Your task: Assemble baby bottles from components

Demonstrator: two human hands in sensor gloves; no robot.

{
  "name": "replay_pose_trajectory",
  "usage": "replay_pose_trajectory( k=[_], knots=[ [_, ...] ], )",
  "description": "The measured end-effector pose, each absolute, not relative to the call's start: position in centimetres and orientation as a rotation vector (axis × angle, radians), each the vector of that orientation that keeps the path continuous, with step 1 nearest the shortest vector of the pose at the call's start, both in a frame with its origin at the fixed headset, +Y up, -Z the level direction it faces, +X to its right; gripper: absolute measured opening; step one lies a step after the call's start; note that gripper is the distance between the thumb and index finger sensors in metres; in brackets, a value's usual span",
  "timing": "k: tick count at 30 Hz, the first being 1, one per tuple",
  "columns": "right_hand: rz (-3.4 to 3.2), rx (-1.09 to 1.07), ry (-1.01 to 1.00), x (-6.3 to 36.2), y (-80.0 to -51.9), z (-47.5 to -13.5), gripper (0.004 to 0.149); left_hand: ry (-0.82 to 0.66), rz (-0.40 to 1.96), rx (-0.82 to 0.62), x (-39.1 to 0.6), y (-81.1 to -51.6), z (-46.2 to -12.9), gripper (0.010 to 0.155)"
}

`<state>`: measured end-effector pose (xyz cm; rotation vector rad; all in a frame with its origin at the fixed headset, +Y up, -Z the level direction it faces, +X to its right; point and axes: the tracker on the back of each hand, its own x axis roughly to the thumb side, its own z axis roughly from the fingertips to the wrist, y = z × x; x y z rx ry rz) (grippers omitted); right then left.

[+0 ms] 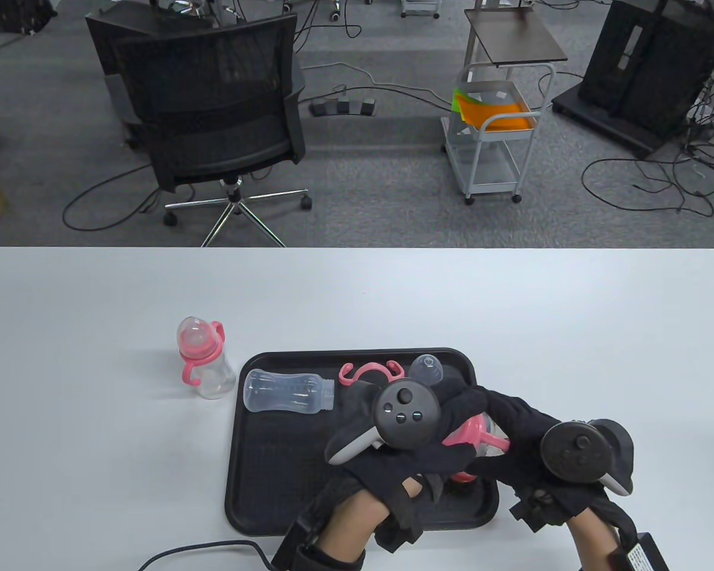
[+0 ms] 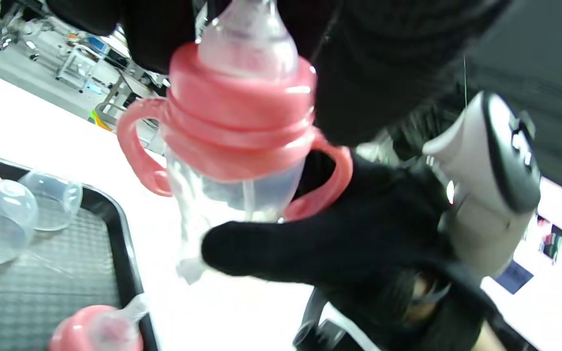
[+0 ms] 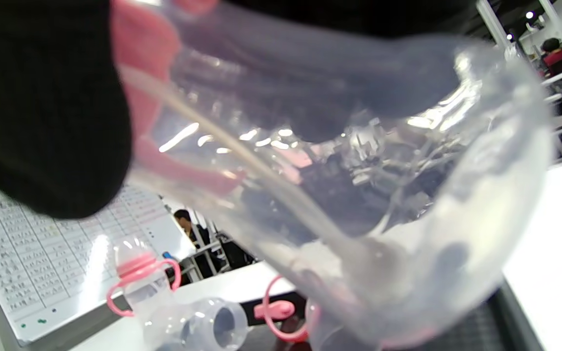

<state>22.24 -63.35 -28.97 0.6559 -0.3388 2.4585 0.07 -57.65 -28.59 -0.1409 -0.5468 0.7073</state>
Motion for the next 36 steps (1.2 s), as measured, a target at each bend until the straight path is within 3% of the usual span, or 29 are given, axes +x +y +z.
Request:
replay_pose_trajectory(
  k=[2, 5, 13, 17, 21, 25, 36],
  knots=[
    [2.462, 0.658, -0.350, 22.2, -63.3, -28.9, 0.099, -0.472, 0.637, -0.148, -0.2, -57.6, -28.7, 0.096],
    [2.497, 0.671, -0.358, 21.8, -63.4, -28.9, 0.099, -0.483, 0.514, -0.143, 0.0, -57.7, -28.8, 0.088],
    [2.464, 0.701, -0.266, 22.2, -63.4, -29.1, 0.100, -0.665, 0.507, -0.089, 1.1, -57.3, -28.7, 0.076],
    [2.442, 0.687, -0.243, 22.9, -63.3, -29.4, 0.099, -0.682, 0.517, -0.150, 0.7, -57.6, -29.3, 0.083],
    [2.504, 0.667, -0.307, 22.8, -63.1, -29.2, 0.099, -0.530, 0.735, -0.147, -0.1, -58.4, -29.7, 0.097],
    [2.539, 0.687, -0.313, 22.3, -63.2, -29.1, 0.099, -0.555, 0.582, -0.103, 0.8, -58.3, -29.8, 0.084],
    [2.513, 0.700, -0.242, 22.4, -63.3, -29.3, 0.100, -0.612, 0.562, -0.032, 1.4, -58.0, -29.7, 0.083]
  ],
)
